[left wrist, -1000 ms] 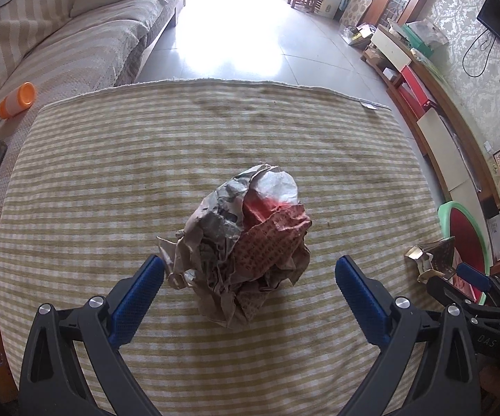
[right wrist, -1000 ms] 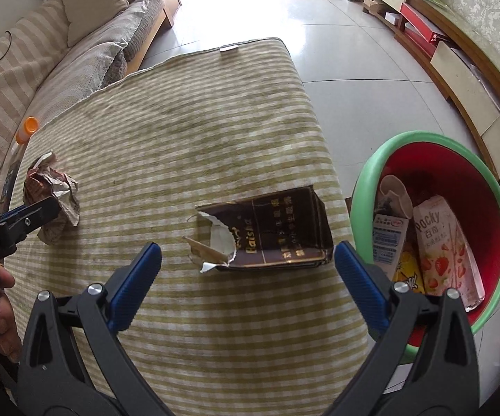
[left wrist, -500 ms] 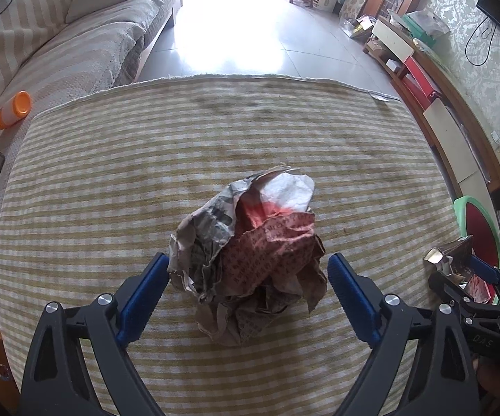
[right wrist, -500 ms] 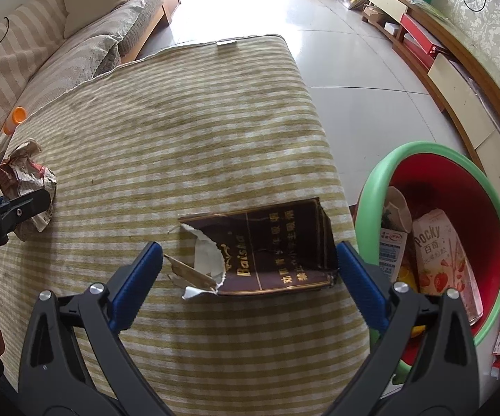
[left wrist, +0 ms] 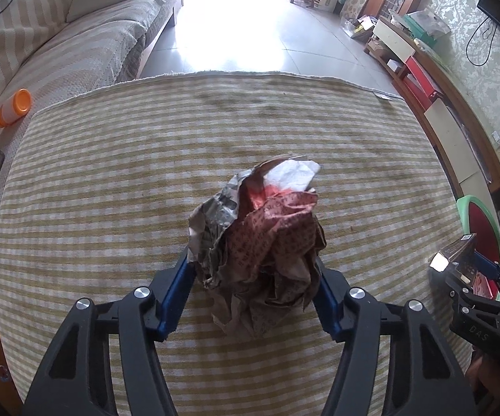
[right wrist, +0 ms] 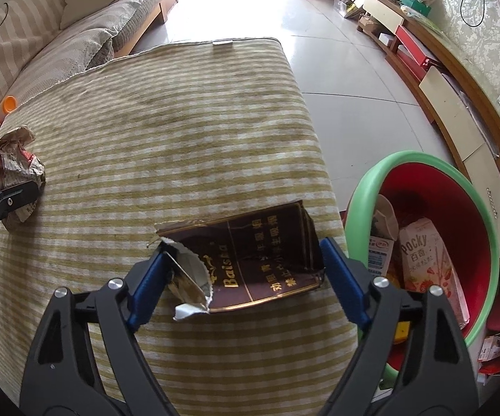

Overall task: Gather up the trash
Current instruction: 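Lift and carry the paper bag and cigarette box over the red bucket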

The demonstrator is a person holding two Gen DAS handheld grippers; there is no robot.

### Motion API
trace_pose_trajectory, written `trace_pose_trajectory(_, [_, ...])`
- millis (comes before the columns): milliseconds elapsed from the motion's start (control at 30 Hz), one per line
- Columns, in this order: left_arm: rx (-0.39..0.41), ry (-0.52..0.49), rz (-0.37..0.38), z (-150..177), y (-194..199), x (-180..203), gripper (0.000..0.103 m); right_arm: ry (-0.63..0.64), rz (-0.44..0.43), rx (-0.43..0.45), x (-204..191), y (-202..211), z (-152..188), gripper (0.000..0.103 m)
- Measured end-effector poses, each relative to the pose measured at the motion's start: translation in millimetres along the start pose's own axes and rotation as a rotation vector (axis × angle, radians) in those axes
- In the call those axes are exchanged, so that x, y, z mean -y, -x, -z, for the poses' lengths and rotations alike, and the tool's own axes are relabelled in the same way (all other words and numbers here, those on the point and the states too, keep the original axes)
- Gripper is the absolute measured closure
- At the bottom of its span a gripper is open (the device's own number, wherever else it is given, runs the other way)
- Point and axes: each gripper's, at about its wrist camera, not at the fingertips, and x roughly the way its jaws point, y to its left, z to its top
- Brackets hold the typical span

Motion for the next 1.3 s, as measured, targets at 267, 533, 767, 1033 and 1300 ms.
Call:
trace_pose_trajectory(267, [0.012,-0.001,0.006,2,9,-3,0.054,0.016,-0.005,0.007,-6,8,0,0.022])
trace_pose_trajectory(533, [0.049,0.008,0.012,5,34,-10,0.056,0.026,-0.022,0.034,-11,29,1,0.022])
trace_pose_trajectory(767, [0.089,0.006,0.009,15,62,-18,0.056,0.043,-0.050,0.073,-21,59,7,0.022])
trace_pose_trajectory(1033, [0.130,-0.001,0.001,35,97,-22,0.056,0.044,-0.081,0.129,-28,100,16,0.022])
trace_pose_trajectory(1300, [0.174,-0.021,-0.006,61,135,-19,0.056,0.045,-0.102,0.175,-34,136,28,0.022])
